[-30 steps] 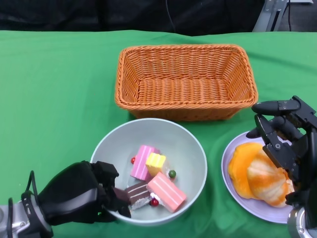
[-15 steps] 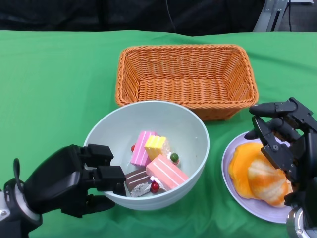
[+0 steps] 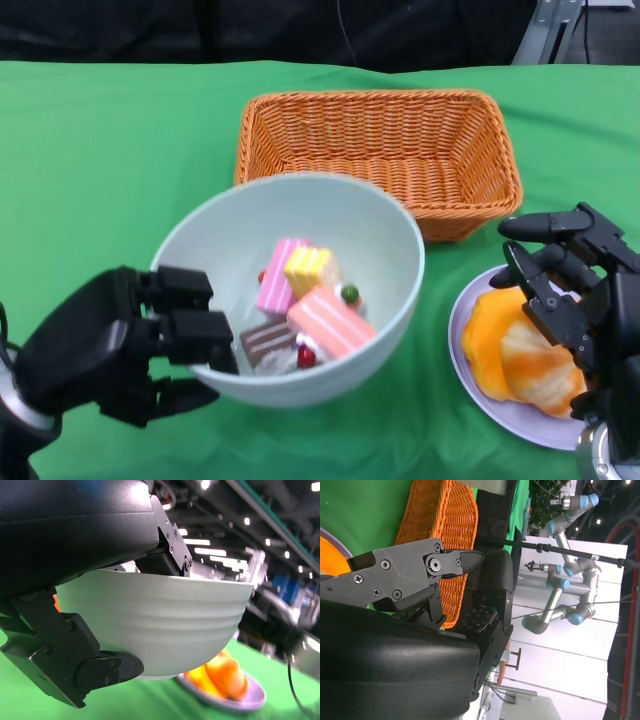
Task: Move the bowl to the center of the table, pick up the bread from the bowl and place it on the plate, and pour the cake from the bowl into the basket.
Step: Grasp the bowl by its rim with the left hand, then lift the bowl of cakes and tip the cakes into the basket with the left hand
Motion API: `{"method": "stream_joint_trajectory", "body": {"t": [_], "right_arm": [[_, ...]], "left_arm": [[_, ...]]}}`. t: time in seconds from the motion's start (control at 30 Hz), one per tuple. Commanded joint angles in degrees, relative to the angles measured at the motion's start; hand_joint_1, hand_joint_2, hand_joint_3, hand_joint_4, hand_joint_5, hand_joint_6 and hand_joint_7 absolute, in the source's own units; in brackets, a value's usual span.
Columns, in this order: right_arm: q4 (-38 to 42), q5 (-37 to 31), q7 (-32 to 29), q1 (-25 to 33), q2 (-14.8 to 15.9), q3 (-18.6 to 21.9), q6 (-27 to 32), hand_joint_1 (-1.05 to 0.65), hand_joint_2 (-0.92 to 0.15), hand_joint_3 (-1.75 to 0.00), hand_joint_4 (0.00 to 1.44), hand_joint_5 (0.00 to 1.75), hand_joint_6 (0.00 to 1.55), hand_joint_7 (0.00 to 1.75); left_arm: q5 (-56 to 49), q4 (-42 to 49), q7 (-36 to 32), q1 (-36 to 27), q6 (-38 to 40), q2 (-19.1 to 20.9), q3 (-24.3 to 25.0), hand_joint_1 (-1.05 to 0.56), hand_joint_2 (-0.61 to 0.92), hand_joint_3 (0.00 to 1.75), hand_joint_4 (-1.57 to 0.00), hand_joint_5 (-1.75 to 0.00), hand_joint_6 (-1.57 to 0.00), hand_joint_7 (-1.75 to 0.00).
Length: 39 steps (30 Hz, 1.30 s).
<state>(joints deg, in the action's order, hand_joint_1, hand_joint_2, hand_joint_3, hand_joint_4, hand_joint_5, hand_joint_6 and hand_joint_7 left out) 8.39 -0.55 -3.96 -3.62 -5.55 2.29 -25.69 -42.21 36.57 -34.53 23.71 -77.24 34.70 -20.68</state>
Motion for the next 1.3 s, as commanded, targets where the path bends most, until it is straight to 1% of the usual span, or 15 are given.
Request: {"method": "stream_joint_trajectory", "body": {"t": [0.03, 0.1, 0.27, 0.4, 0.5, 0.57, 0.6, 0.63, 0.77, 0.87, 1.03, 1.07, 1.13, 1.17, 1.3], "right_arm": [[1.5, 0.9, 1.5, 0.4, 0.5, -0.5, -0.1, -0.14, -0.92, -0.21, 0.75, 1.32, 0.74, 0.96], [2.4, 0.1, 1.1, 0.6, 0.1, -0.9, -0.8, -0.14, -0.92, -0.21, 0.77, 1.33, 0.75, 0.95], [5.4, -1.5, 1.2, 0.5, 0.3, -1.9, -3.3, -0.15, -0.92, -0.2, 0.78, 1.32, 0.76, 0.93], [5.6, -1.5, 2.1, 0.5, 0.8, -2.4, -2.5, -0.16, -0.92, -0.21, 0.77, 1.31, 0.76, 0.94], [5.7, -1.8, 2.5, 0.3, 1.0, -2.9, -2.4, -0.16, -0.92, -0.21, 0.77, 1.31, 0.76, 0.95], [5.7, -2.0, 2.5, 0.3, 1.0, -3.1, -2.4, -0.16, -0.92, -0.2, 0.76, 1.31, 0.76, 0.95], [5.8, -2.1, 2.4, 0.3, 0.9, -3.1, -2.5, -0.17, -0.92, -0.19, 0.77, 1.31, 0.75, 0.96], [5.9, -2.2, 2.3, 0.4, 0.8, -3.2, -2.5, -0.17, -0.92, -0.19, 0.77, 1.31, 0.75, 0.97], [7.0, -2.3, 2.8, 0.2, 0.9, -3.6, -3.6, -0.16, -0.92, -0.18, 0.77, 1.31, 0.72, 1.04], [7.9, -2.4, 3.6, 0.2, 1.2, -4.0, -3.8, -0.19, -0.92, -0.19, 0.76, 1.34, 0.68, 1.11], [8.1, -2.9, 4.0, 0.9, 1.0, -5.0, -2.7, -0.21, -0.92, -0.18, 0.76, 1.34, 0.68, 1.13], [8.2, -2.9, 4.4, 1.1, 1.0, -5.5, -2.6, -0.2, -0.92, -0.18, 0.76, 1.34, 0.67, 1.13], [8.4, -2.7, 4.8, 1.3, 1.1, -6.0, -2.7, -0.18, -0.92, -0.18, 0.74, 1.36, 0.65, 1.17], [8.4, -2.7, 4.9, 1.3, 1.1, -6.0, -2.8, -0.18, -0.92, -0.18, 0.74, 1.37, 0.65, 1.17], [10.9, -3.5, 4.9, 1.1, 1.1, -6.8, -4.7, -0.17, -0.92, -0.18, 0.74, 1.36, 0.65, 1.18]], "left_arm": [[4.8, -0.2, 3.5, 2.4, -1.0, -2.1, 2.1, -0.01, 0.49, 1.02, -0.93, -1.22, -0.94, -1.17], [7.1, 0.4, 5.9, 3.4, -1.0, -3.7, 2.6, -0.01, 0.5, 1.0, -0.94, -1.23, -0.94, -1.18], [11.5, 0.7, 11.4, 5.0, 0.3, -7.0, 4.0, -0.05, 0.53, 0.98, -0.92, -1.31, -0.88, -1.29], [15.1, 0.3, 16.5, 6.1, 2.9, -9.1, 4.5, -0.02, 0.53, 1.05, -0.89, -1.38, -0.86, -1.32], [17.9, 0.5, 20.1, 7.7, 5.2, -10.8, 5.0, 0.0, 0.53, 1.07, -0.85, -1.39, -0.84, -1.32], [19.7, 0.8, 22.2, 8.8, 6.8, -12.1, 5.5, 0.0, 0.57, 1.01, -0.81, -1.46, -0.81, -1.33], [20.5, 1.0, 23.2, 9.4, 7.5, -12.7, 5.7, -0.01, 0.61, 0.94, -0.75, -1.56, -0.8, -1.34], [21.5, 1.4, 24.3, 10.3, 8.1, -13.4, 5.8, -0.01, 0.64, 0.9, -0.74, -1.57, -0.79, -1.34], [25.6, 2.4, 29.1, 13.3, 11.3, -16.1, 6.1, -0.01, 0.67, 0.85, -0.72, -1.48, -0.77, -1.34], [28.4, 4.5, 32.4, 16.1, 12.6, -18.6, 6.3, 0.0, 0.65, 0.87, -0.69, -1.54, -0.77, -1.34], [30.1, 8.2, 35.9, 20.0, 14.6, -21.7, 7.3, 0.04, 0.63, 0.93, -0.68, -1.58, -0.76, -1.36], [30.0, 9.2, 36.2, 21.1, 15.1, -22.4, 7.6, 0.04, 0.62, 0.95, -0.67, -1.61, -0.75, -1.37], [29.9, 10.5, 36.6, 22.2, 15.5, -23.2, 8.1, 0.05, 0.57, 1.04, -0.65, -1.66, -0.75, -1.38], [29.8, 10.9, 36.8, 22.5, 15.5, -23.4, 8.4, 0.05, 0.56, 1.06, -0.65, -1.67, -0.75, -1.39], [32.1, 13.4, 39.5, 24.7, 18.8, -26.5, 9.3, 0.03, 0.56, 1.08, -0.64, -1.66, -0.75, -1.39]]}}
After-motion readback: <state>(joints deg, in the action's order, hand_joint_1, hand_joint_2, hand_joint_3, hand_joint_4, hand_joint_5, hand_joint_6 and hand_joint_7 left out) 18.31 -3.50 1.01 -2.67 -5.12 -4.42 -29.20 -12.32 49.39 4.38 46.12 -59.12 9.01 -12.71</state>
